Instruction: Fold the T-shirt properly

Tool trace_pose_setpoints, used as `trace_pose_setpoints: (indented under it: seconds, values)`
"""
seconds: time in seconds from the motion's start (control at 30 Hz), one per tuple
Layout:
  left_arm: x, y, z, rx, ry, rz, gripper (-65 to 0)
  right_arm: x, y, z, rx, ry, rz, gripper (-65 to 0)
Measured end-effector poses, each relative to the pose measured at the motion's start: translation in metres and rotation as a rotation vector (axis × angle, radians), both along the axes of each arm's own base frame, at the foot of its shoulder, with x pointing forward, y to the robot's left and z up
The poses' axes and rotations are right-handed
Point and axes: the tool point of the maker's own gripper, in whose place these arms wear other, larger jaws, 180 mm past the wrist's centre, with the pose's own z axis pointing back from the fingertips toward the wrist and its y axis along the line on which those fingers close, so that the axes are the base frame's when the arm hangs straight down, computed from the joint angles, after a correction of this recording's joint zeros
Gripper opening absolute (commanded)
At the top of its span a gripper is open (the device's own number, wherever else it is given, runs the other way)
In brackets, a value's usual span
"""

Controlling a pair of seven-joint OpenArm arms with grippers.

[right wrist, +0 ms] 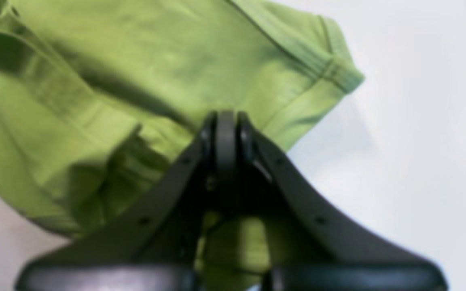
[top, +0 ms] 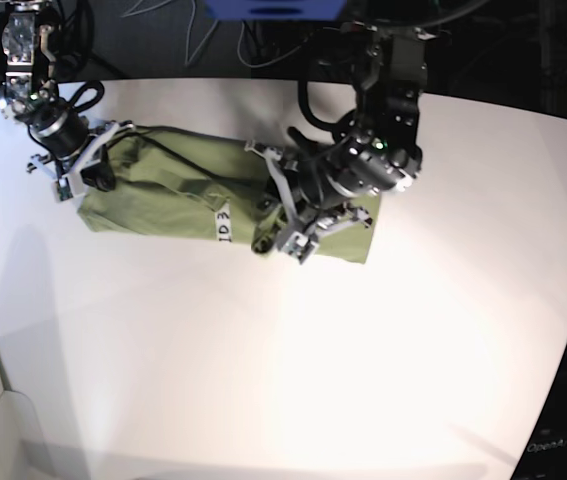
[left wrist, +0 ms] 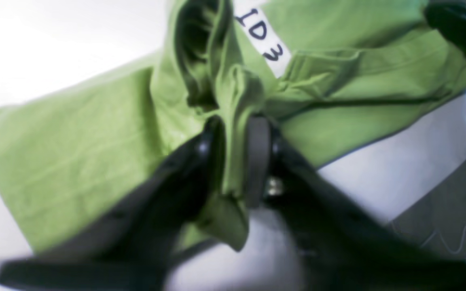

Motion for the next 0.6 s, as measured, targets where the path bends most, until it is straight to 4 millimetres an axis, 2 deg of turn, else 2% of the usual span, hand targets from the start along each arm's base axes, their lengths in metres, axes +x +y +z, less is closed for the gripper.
trace_pose_setpoints:
  seconds: [0.07, 0.17, 0.23, 0.3, 0.37, 0.43, 0.6]
  values:
    - [0.006, 0.007, 0.009, -0.009, -0.027, 0.035, -21.9, 0.000, 0.000, 0.000, 0.000, 0.000, 0.000, -65.0]
    - [0.015, 0.019, 0.023, -0.017, -0.073, 0.077, -9.0, 0.000, 0.000, 0.000, -0.001, 0.001, 0.000, -65.0]
    - [0.017, 0.022, 0.027, -0.018, -0.085, 0.085, -4.4, 0.000, 0.000, 0.000, 0.000, 0.001, 0.001, -65.0]
    - [0.018, 0.026, 0.029, -0.037, -0.084, 0.106, -4.7, 0.000, 0.000, 0.000, 0.000, 0.000, 0.001, -65.0]
    - [0.020, 0.034, 0.027, -0.060, -0.072, 0.138, -9.4, 0.000, 0.000, 0.000, 0.000, 0.000, 0.001, -65.0]
    - [0.022, 0.048, 0.017, -0.059, -0.046, 0.169, -19.4, 0.000, -0.001, 0.000, -0.002, -0.001, 0.002, -65.0]
    - [0.025, 0.088, -0.031, -0.016, 0.091, 0.264, -55.8, 0.001, -0.007, 0.003, -0.033, 0.008, 0.015, -64.9]
